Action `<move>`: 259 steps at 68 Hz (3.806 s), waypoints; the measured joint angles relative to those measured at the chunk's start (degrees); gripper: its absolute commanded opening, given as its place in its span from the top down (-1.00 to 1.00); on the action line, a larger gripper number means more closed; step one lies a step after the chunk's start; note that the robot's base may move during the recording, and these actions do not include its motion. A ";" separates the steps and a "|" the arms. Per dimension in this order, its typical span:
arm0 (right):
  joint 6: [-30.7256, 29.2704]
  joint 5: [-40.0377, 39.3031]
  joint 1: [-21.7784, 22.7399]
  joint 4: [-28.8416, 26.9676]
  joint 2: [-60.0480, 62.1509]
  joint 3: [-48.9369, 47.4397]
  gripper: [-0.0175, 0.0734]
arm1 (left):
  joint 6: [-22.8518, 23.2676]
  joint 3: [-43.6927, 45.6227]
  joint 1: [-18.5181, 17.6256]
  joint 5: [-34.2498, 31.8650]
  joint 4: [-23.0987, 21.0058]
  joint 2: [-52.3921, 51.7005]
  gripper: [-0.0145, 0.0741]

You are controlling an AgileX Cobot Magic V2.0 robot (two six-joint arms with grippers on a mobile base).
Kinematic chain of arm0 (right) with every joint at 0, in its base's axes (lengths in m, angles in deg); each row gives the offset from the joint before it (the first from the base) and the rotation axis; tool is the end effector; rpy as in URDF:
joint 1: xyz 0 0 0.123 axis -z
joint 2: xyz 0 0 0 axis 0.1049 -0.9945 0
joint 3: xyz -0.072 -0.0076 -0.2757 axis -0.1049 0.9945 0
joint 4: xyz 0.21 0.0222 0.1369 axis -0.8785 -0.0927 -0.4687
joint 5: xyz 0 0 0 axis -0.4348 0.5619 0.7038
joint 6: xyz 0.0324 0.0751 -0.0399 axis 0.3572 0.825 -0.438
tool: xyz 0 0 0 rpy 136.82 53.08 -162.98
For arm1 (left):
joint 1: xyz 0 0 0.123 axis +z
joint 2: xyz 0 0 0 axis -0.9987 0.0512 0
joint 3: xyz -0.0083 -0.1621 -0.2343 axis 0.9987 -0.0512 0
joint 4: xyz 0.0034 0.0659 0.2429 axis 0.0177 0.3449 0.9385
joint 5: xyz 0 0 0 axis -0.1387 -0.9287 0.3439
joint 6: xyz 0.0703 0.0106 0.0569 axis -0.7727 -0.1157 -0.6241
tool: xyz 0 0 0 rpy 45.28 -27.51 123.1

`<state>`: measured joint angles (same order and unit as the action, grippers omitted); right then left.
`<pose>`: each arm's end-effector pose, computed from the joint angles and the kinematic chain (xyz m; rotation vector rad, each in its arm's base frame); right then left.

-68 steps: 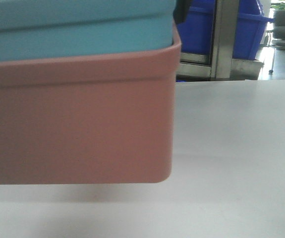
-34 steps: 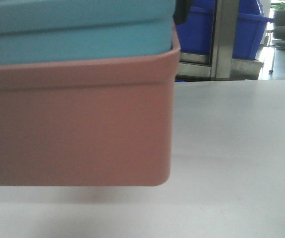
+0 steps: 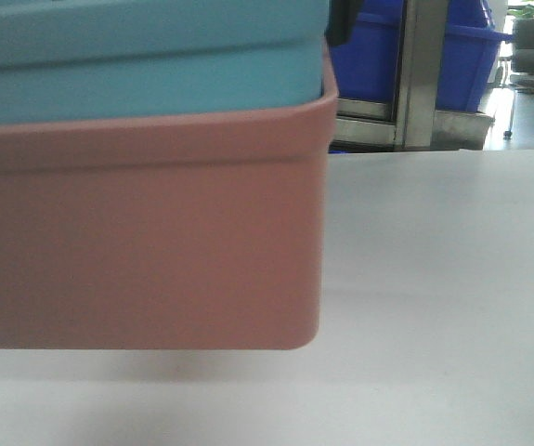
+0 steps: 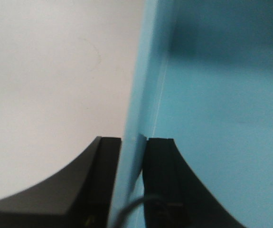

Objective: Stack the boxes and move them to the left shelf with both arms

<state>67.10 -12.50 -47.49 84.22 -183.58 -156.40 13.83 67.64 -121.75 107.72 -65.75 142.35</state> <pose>0.2589 0.2768 0.3480 -0.3669 2.4386 -0.0744 0.2441 -0.1385 0.3315 -0.0100 2.5693 -0.0590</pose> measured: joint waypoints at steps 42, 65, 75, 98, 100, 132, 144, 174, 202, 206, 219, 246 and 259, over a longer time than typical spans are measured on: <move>0.00 0.00 0.00 0.00 0.00 0.00 0.49 | 0.00 0.00 0.00 -0.10 0.00 0.10 0.70; 0.04 0.02 -0.09 0.00 0.00 0.00 0.49 | 0.00 0.00 0.00 -0.10 0.00 0.10 0.70; 0.04 0.02 -0.09 0.00 0.00 0.00 0.49 | 0.00 0.00 0.00 0.01 0.00 0.10 0.70; 0.04 0.02 -0.09 -0.10 0.00 0.00 0.49 | 0.00 0.00 0.00 0.01 0.00 0.10 0.70; 0.04 0.02 -0.09 -0.10 0.00 0.00 0.49 | 0.00 0.00 0.00 0.01 0.00 0.10 0.70; 0.13 0.02 -0.09 -0.10 0.00 0.00 0.49 | 0.00 0.00 0.00 -0.09 0.00 0.10 0.70; 0.13 0.02 -0.09 -0.10 0.00 0.00 0.49 | 0.00 0.00 0.00 -0.09 0.00 0.10 0.70; 0.13 0.02 -0.09 -0.10 0.00 0.00 0.49 | 0.00 0.00 0.00 -0.09 0.02 0.10 0.70; 0.13 0.02 -0.09 -0.10 0.00 0.00 0.49 | 0.00 0.00 0.00 -0.09 0.02 0.10 0.70; 0.13 0.02 -0.09 -0.10 0.00 0.00 0.49 | 0.00 0.00 0.00 -0.09 0.02 0.10 0.70; 0.13 0.23 -0.09 -0.10 0.00 0.00 0.49 | 0.00 0.00 0.00 -0.19 0.02 0.10 0.70; 0.13 0.56 -0.09 -0.10 0.00 0.00 0.49 | 0.00 0.00 -0.13 -0.31 0.02 0.10 0.70; 0.13 0.56 -0.09 -0.10 0.00 0.00 0.49 | 0.00 0.00 -0.13 -0.31 0.02 0.10 0.70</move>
<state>67.23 -11.94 -47.59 84.12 -183.58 -156.40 13.83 67.64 -121.88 107.42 -65.73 142.44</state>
